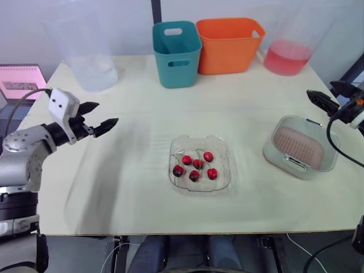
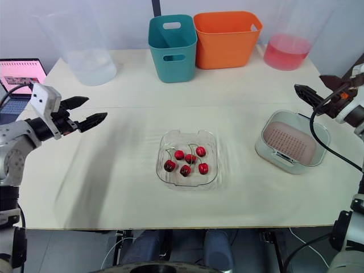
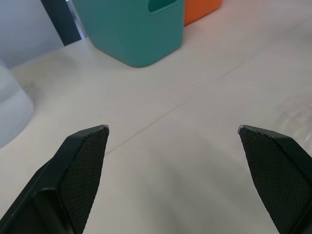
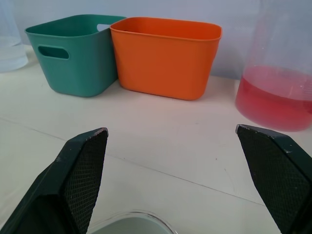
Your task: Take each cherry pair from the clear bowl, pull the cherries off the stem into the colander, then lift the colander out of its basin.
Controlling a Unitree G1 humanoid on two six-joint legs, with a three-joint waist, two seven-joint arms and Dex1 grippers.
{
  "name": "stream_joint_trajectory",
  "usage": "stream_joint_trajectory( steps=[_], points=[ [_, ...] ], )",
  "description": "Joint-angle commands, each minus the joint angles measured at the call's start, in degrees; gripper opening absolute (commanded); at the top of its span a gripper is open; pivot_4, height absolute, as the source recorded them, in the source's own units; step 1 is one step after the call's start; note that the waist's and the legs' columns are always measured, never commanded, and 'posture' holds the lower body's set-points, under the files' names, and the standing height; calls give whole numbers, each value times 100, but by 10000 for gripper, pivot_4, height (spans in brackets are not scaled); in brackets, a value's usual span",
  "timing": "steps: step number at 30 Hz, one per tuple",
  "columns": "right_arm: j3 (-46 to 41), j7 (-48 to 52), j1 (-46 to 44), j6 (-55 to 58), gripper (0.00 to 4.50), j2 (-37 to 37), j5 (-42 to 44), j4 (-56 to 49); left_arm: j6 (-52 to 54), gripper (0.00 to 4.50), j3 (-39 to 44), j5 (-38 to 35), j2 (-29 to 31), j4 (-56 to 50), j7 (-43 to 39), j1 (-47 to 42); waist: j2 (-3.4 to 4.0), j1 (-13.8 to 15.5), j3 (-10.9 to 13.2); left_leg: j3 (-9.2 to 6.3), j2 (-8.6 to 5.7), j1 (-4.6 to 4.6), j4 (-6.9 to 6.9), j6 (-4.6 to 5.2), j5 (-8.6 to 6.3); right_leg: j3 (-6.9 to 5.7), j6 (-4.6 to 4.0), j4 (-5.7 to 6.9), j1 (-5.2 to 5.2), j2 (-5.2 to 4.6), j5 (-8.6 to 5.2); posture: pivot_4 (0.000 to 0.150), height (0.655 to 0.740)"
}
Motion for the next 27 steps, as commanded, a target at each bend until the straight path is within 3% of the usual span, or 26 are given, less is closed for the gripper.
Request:
stream_joint_trajectory(
  steps=[1,27],
  points=[
    [-77,-18,-91,-106,44589,-87,-3,-79,-132,45000,179,-56,53,-110,-1,-61,0,0,0,0,0,0,0,0,0,0,0,0,0,0,0,1500,7400],
    [-43,-308,-103,262,44589,-93,38,-410,-320,45000,193,-7,118,203,-2,-135,0,0,0,2,0,0,0,0,0,2,0,1,-1,0,0,1500,7400]
  ],
)
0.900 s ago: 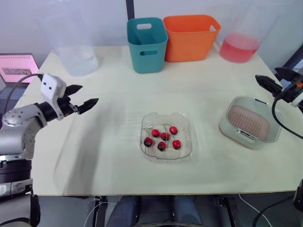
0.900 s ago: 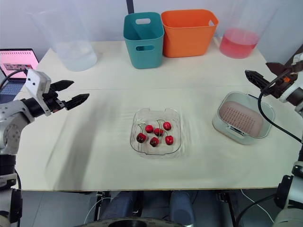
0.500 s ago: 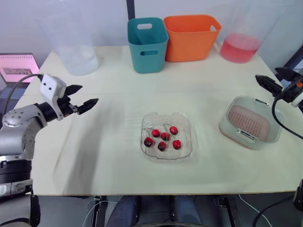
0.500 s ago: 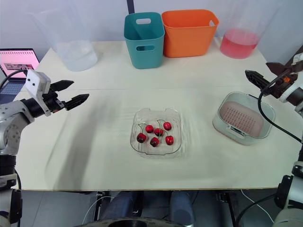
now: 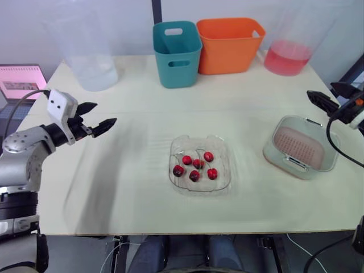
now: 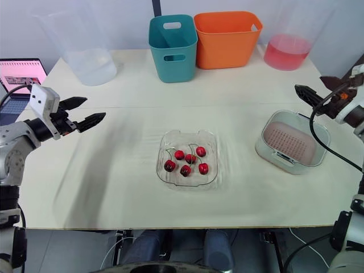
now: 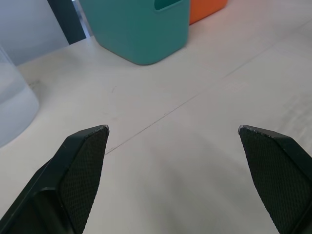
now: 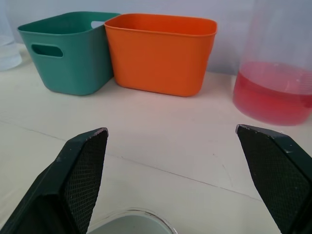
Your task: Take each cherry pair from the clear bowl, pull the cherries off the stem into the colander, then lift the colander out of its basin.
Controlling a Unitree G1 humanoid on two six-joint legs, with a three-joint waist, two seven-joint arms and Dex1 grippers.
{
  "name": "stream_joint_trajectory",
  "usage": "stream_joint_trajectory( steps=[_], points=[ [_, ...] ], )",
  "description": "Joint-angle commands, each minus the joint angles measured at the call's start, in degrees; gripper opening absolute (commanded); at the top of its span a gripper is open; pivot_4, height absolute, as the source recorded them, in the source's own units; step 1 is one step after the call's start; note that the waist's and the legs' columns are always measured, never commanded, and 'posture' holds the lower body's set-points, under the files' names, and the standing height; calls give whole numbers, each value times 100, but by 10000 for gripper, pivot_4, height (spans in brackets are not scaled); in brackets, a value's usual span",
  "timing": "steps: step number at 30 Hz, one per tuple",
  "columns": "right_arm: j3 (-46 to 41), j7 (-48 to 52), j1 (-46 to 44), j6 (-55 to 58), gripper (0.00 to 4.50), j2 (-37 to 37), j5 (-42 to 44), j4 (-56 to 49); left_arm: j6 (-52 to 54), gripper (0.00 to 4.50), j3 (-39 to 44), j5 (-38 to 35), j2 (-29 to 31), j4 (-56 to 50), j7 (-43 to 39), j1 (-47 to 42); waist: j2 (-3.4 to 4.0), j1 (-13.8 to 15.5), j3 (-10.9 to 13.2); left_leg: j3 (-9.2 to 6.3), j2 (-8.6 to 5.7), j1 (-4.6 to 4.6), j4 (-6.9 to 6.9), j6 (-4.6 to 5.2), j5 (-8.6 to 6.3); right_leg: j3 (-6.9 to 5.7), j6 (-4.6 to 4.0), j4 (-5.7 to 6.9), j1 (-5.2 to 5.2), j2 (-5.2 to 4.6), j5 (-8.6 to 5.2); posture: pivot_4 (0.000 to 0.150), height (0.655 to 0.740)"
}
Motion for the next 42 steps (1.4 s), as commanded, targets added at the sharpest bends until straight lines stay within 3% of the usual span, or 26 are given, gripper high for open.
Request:
stream_joint_trajectory(
  steps=[1,3,6,8,12,17,26,29,42],
  points=[
    [-33,-135,-160,181,44589,-104,53,-348,-76,45000,186,-20,130,-29,-21,-98,0,0,0,0,0,0,0,0,0,0,0,0,0,0,0,1500,7400],
    [-8,-184,-258,481,44589,-133,140,-474,-34,45000,181,-30,163,-81,-51,-65,0,-5,0,0,0,0,0,0,0,0,0,1,-1,0,0,1500,7400],
    [179,-159,-597,1832,44589,-230,726,-1210,279,45000,190,-242,302,-436,-245,44,0,-26,0,3,1,0,-3,1,-1,7,0,4,-7,1,0,1500,7400],
    [735,-101,-798,2642,44589,-284,976,-2068,672,45000,197,-572,573,-949,-660,215,1,-42,0,4,4,-1,-4,4,-2,19,0,9,-17,7,0,1500,7400],
    [1947,129,-907,3236,44589,-396,925,-3491,1321,45000,145,-1092,1155,-1923,-1336,697,0,-21,-1,-6,11,-4,-7,13,-13,43,-1,13,-38,26,0,1500,7400],
    [3024,-194,-1377,4417,44589,187,1201,-4462,1684,45000,74,-1359,1633,-2684,-1714,1098,0,26,0,-3,7,-4,-4,22,-18,46,-3,9,-35,21,1,1500,7400],
    [4228,-1100,-1686,5484,44589,1275,989,-5087,2194,45000,-127,-1587,1645,-3476,-1411,1088,-3,124,-1,0,6,-8,-4,22,-18,51,-5,9,-45,21,3,1500,7400],
    [4775,-1262,-1739,5297,37042,1379,614,-5094,2381,45000,-110,-1746,1603,-3663,-1243,1050,-3,129,-1,0,6,-7,-4,22,-18,51,-6,10,-45,23,4,1500,7400],
    [5752,-1518,-1786,4897,37042,1842,-395,-4458,2407,45000,-190,-1884,1432,-3856,-971,1184,-4,113,-2,0,9,-7,-5,19,-16,53,-8,15,-52,30,4,1500,7400]
  ],
)
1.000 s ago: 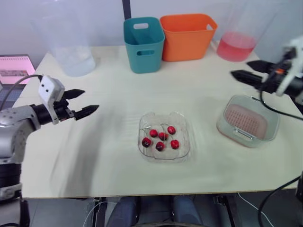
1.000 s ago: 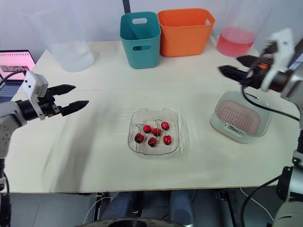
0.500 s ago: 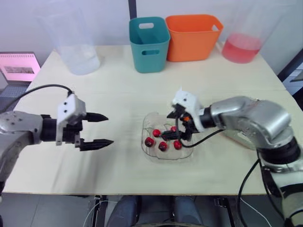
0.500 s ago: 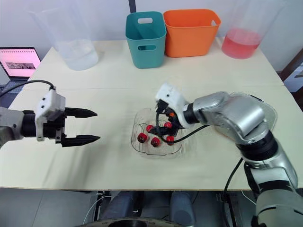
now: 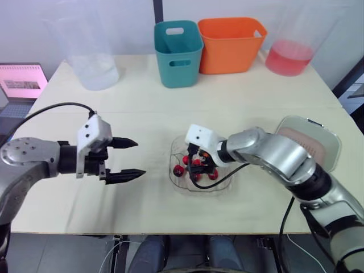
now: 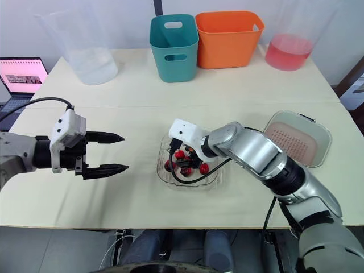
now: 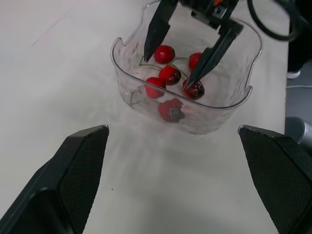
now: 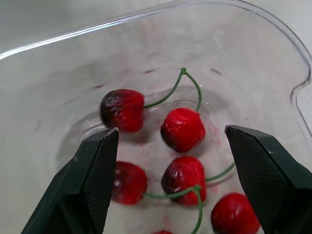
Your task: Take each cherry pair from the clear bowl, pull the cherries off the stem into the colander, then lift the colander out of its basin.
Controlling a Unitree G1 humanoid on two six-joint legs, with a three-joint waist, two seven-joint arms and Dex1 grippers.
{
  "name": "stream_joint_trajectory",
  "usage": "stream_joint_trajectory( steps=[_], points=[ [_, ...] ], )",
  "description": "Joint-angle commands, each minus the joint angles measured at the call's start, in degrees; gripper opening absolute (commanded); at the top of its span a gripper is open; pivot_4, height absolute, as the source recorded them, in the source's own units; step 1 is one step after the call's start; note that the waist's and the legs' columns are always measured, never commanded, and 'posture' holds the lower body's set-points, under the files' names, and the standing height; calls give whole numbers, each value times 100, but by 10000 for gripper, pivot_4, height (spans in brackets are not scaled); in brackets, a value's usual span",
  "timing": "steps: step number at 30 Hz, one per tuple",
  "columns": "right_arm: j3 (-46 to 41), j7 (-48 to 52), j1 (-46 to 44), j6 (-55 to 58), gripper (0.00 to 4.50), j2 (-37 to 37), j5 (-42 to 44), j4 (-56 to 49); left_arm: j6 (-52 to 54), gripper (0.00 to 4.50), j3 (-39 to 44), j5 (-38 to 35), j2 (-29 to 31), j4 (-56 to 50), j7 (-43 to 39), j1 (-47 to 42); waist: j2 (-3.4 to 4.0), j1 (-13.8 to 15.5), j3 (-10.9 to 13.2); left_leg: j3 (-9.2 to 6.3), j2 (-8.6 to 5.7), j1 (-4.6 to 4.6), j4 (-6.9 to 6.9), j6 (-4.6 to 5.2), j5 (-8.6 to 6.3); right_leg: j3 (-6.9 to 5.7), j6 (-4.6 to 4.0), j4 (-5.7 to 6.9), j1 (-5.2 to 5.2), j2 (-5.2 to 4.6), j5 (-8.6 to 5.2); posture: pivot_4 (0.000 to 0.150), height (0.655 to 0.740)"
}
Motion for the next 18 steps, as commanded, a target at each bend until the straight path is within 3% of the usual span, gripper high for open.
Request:
stream_joint_trajectory(
  steps=[1,9,12,17,18],
  points=[
    [11,-51,-113,-112,37042,212,-203,117,-87,45000,33,-6,25,-127,10,46,0,-1,0,0,0,0,0,0,0,1,0,0,0,0,0,1500,7400],
    [240,-19,-3,-235,37042,487,-520,397,-210,45000,-68,83,-34,-61,-4,55,-2,0,-2,0,0,0,0,0,0,1,-1,0,-1,1,0,1500,7400],
    [339,22,31,-342,27951,451,-658,464,-279,45000,-89,115,-48,-26,-21,68,-2,-4,-2,0,0,0,0,0,0,2,-1,0,-1,3,1,1500,7400],
    [434,124,43,-405,2659,398,-799,482,-424,45000,-137,192,-92,65,-37,67,-3,0,-2,0,0,0,0,0,0,2,-2,0,-2,3,1,1500,7400],
    [431,143,43,-412,2659,399,-809,476,-446,45000,-143,200,-101,81,-38,63,-3,3,-2,0,0,0,0,0,0,2,-2,0,-2,3,1,1500,7400]
  ],
)
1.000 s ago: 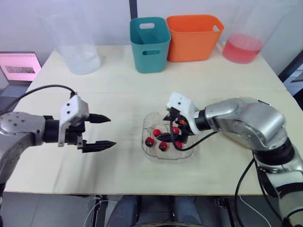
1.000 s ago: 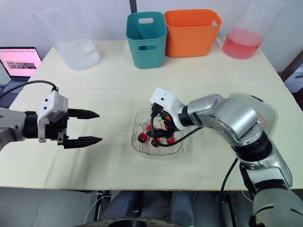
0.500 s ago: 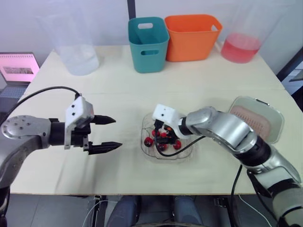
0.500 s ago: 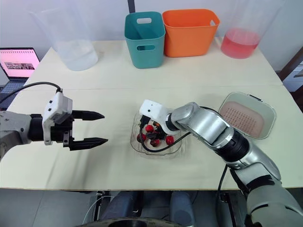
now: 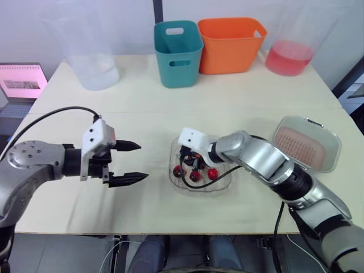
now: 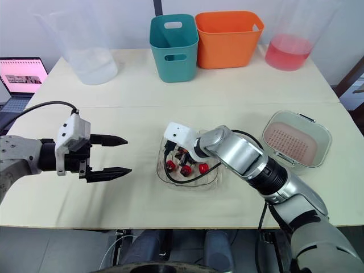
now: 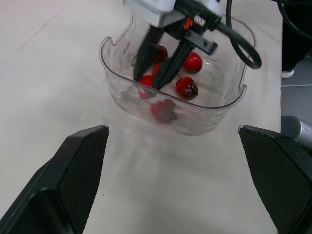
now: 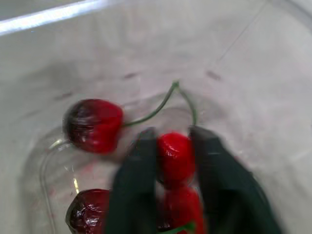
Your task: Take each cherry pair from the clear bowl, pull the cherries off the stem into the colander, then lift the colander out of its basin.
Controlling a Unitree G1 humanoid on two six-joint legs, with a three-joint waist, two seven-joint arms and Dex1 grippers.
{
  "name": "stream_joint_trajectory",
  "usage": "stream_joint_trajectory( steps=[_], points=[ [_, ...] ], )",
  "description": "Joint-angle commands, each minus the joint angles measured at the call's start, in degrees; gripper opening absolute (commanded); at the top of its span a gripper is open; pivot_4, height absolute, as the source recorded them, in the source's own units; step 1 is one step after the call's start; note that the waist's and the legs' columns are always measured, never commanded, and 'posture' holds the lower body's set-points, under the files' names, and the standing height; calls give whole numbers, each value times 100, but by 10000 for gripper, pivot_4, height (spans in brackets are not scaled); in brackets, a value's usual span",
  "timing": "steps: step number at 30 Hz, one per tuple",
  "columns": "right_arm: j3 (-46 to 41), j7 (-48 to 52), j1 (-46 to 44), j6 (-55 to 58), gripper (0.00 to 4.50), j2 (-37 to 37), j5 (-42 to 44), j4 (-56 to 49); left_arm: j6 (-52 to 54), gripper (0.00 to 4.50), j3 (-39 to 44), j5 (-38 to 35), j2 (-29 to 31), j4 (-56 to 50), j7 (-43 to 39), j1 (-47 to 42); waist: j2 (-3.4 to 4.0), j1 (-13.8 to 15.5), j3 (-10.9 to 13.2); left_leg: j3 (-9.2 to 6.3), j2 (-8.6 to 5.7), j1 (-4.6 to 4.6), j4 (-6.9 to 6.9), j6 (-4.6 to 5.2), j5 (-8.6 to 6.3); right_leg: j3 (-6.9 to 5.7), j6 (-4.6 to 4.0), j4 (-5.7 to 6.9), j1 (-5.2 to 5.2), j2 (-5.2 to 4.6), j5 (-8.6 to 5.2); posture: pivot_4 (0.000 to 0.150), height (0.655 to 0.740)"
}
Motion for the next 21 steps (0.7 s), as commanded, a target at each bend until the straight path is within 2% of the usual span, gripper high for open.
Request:
stream_joint_trajectory(
  steps=[1,11,14,16,21],
  points=[
    [-17,104,-12,12,2659,-2,-76,-73,-195,45000,36,71,-34,29,-31,-15,0,4,0,0,0,0,0,-1,0,0,0,0,0,0,0,1500,7400],
    [-438,213,-126,338,2659,46,75,-426,-457,45000,-22,246,-104,232,-100,39,-1,7,0,0,0,0,-1,0,0,0,-1,0,-1,0,0,1500,7400],
    [-515,242,-163,444,11015,-24,118,-554,-520,45000,-34,295,-129,281,-125,54,-1,2,0,0,0,0,-1,1,0,0,-1,0,-3,0,0,1500,7400],
    [-533,266,-175,499,20160,-64,130,-588,-531,45000,-34,310,-146,290,-137,52,-1,6,0,0,0,0,-1,1,0,0,-1,0,-2,0,0,1500,7400],
    [-410,285,-78,451,20160,-207,56,-544,-563,45000,-42,352,-194,299,-158,48,-1,4,0,-1,0,0,-2,1,0,0,-1,0,-2,0,0,1500,7400]
  ],
)
